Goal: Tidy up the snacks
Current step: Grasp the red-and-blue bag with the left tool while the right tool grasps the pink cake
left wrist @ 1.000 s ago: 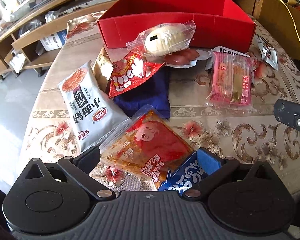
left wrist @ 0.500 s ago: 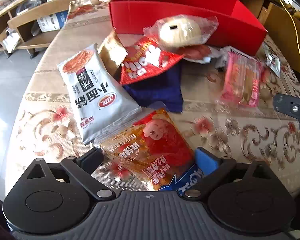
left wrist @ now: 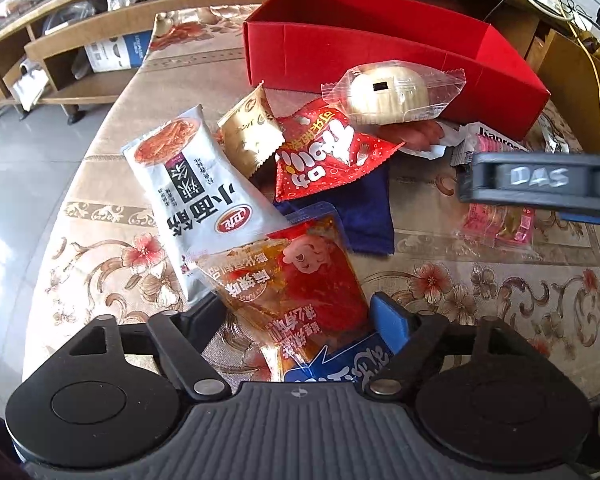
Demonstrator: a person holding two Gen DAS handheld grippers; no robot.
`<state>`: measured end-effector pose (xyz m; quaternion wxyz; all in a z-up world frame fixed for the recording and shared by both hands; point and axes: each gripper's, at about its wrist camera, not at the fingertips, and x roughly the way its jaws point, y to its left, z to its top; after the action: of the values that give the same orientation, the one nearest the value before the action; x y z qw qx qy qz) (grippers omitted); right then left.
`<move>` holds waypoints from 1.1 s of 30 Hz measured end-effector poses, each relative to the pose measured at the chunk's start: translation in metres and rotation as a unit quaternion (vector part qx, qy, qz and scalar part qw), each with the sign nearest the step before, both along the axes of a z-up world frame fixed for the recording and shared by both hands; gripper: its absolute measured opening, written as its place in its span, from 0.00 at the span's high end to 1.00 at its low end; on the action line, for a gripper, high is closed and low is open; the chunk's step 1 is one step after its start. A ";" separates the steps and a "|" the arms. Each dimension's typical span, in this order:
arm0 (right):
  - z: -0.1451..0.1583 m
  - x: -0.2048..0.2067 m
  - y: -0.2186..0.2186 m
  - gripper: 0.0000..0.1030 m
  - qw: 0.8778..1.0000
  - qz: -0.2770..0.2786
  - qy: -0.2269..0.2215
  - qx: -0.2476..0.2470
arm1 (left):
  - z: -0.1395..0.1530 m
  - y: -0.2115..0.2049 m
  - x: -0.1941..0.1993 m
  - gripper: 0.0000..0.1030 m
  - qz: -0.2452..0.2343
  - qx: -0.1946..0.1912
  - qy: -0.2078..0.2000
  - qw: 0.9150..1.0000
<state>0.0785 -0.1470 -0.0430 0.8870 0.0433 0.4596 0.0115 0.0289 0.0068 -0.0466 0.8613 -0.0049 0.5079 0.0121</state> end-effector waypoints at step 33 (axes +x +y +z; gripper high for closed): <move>-0.012 -0.017 -0.013 0.33 0.998 0.061 0.025 -0.001 | 0.001 -0.004 -0.005 0.25 -0.010 0.018 -0.002 1.000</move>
<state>0.0620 -0.1604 -0.0552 0.8727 0.0142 0.4838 0.0638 0.0237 0.0026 -0.0458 0.8624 0.0153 0.5058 0.0126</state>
